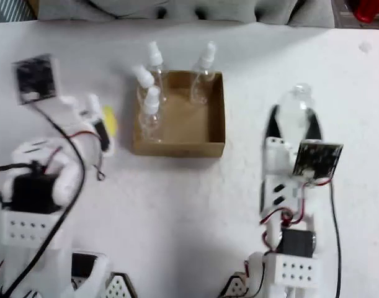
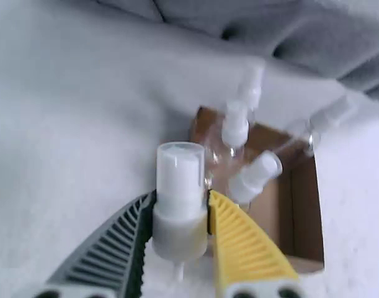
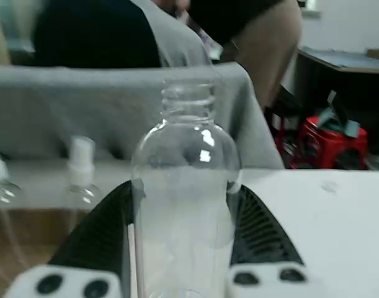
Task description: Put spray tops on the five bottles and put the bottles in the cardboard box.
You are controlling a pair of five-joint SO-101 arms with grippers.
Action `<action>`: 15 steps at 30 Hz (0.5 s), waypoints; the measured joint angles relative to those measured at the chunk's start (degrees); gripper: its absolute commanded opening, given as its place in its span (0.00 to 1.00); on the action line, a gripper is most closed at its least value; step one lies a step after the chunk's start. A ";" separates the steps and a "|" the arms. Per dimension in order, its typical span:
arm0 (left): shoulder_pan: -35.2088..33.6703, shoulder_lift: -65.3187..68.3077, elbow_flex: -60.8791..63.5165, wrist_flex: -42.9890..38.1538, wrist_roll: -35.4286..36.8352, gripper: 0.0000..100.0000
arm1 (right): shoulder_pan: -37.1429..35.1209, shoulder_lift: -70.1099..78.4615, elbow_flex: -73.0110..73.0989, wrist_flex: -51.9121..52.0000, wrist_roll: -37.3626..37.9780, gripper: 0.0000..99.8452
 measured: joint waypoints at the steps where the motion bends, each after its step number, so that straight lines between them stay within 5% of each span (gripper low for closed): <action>1: -1.14 0.00 -1.14 0.00 0.00 0.02 | -3.16 -2.20 0.00 0.00 -0.79 0.02; 9: -8.00 0.00 -14.86 0.00 -0.53 0.02 | -31.21 -13.45 0.26 0.00 -1.85 0.02; 15: -8.18 2.11 -29.54 -0.62 -6.77 0.02 | -38.15 -11.78 6.86 -0.18 -1.93 0.02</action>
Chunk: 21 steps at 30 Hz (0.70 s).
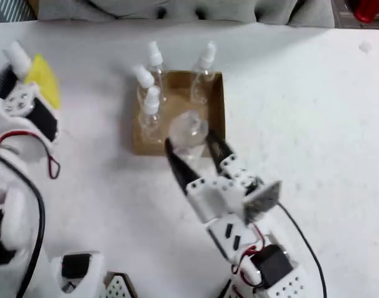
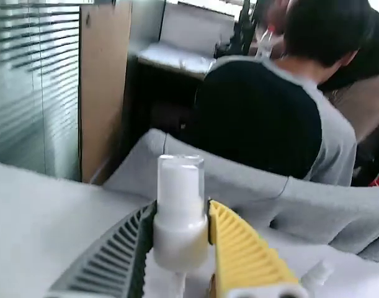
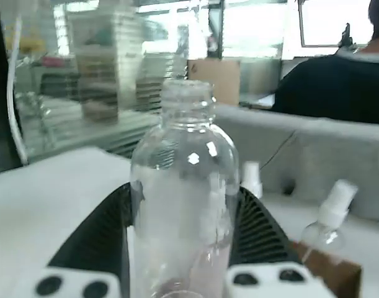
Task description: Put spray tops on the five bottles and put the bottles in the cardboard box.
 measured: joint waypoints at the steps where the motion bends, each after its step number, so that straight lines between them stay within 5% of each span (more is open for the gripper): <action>1: 0.00 0.35 -1.85 -0.70 -0.70 0.02 | -1.14 0.00 1.23 0.00 0.00 0.02; 7: 0.18 0.97 -7.30 -6.24 -6.59 0.02 | -6.95 0.00 6.24 0.00 0.00 0.02; 21: 22.77 2.73 -7.47 -2.29 -12.13 0.02 | -13.98 0.09 13.36 0.00 0.00 0.02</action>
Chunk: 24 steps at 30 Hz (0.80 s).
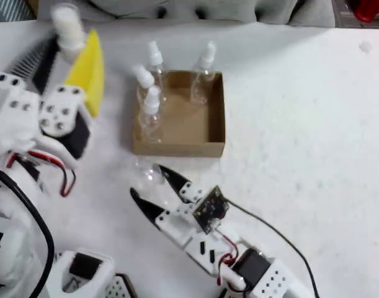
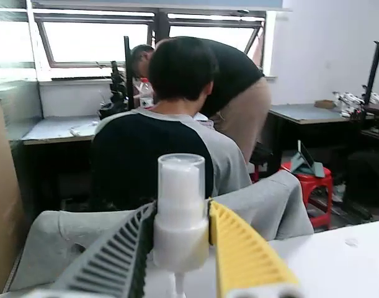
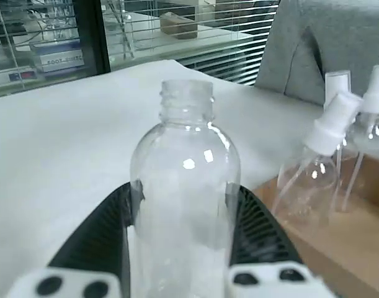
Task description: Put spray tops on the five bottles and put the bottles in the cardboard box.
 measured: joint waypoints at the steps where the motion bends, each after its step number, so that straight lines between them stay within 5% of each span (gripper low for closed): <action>1: 0.79 0.79 0.00 0.35 0.00 0.02 | 0.00 -0.09 0.09 0.00 0.00 0.02; 24: 6.59 7.74 7.65 -5.98 3.16 0.02 | -0.18 -0.09 1.14 0.00 0.00 0.02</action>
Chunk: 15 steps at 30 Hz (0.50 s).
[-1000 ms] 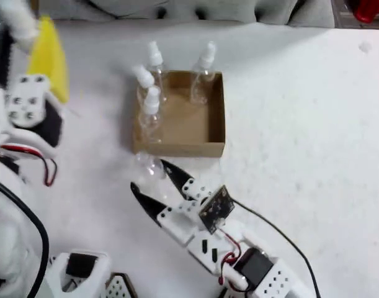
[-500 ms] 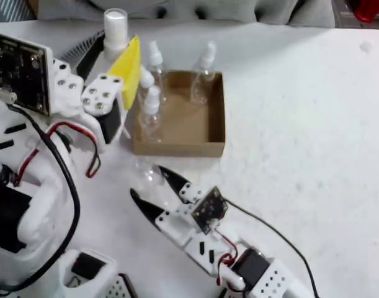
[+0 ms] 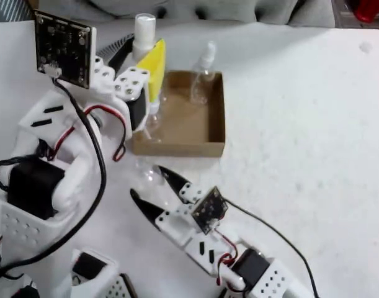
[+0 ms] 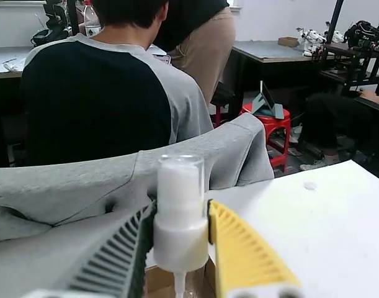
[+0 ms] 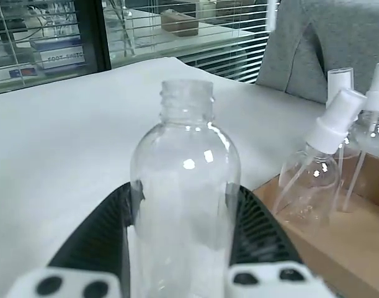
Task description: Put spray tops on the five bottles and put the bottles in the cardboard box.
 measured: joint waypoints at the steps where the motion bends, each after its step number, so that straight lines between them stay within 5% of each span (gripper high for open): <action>1: 0.00 -0.70 0.00 0.00 0.00 0.02 | 0.00 0.00 0.00 0.00 0.00 0.02; 15: 0.26 -15.74 13.27 -0.26 0.18 0.02 | 0.00 0.00 0.00 0.00 0.00 0.02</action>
